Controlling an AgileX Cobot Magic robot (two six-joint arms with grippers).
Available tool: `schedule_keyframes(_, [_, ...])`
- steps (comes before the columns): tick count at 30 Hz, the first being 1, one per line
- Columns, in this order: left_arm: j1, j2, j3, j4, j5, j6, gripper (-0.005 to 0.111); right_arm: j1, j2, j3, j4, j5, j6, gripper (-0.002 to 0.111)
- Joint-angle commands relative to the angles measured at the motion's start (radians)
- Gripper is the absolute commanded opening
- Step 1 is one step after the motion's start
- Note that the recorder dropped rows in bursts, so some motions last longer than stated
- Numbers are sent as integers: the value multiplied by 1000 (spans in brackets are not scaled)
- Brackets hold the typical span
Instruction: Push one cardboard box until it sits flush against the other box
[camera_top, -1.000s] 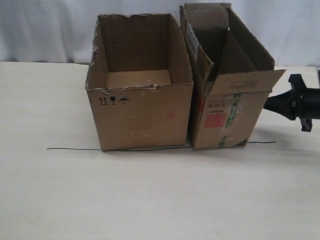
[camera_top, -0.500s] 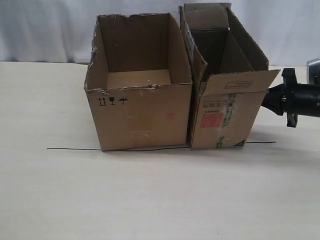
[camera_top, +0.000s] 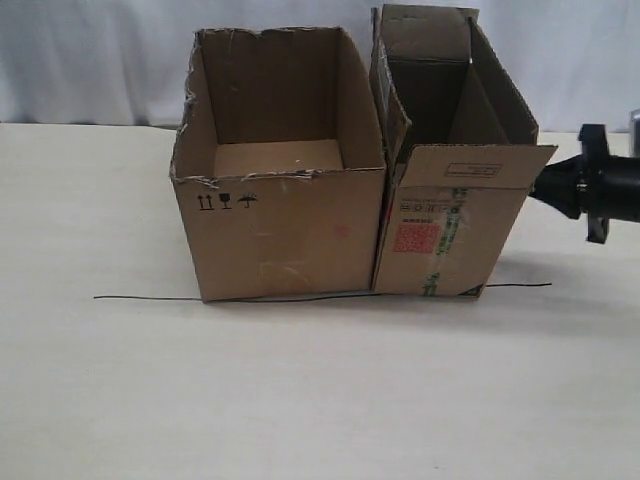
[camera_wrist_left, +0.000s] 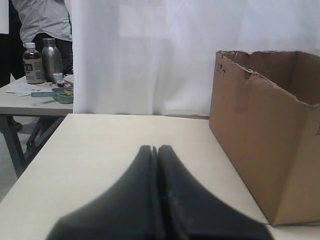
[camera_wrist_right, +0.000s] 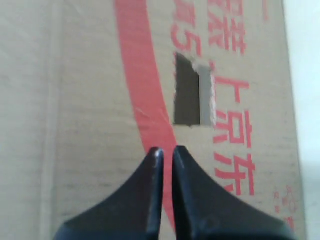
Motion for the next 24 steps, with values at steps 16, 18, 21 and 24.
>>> schedule_keyframes(16, [-6,-3,3,-7,-10,-1,0,137,-979,445,-153,805,-33,5])
schedule_keyframes(18, [-6,-3,3,-9,-10,-1,0,234,-1072,522,-139,953,-33,5])
schedule_keyframes(21, [-6,-3,3,-9,-10,-1,0,386,-1166,636,-117,1144,-33,5])
schedule_keyframes(24, [-6,-3,3,-9,-10,-1,0,500,-1221,733,-117,1244,-33,5])
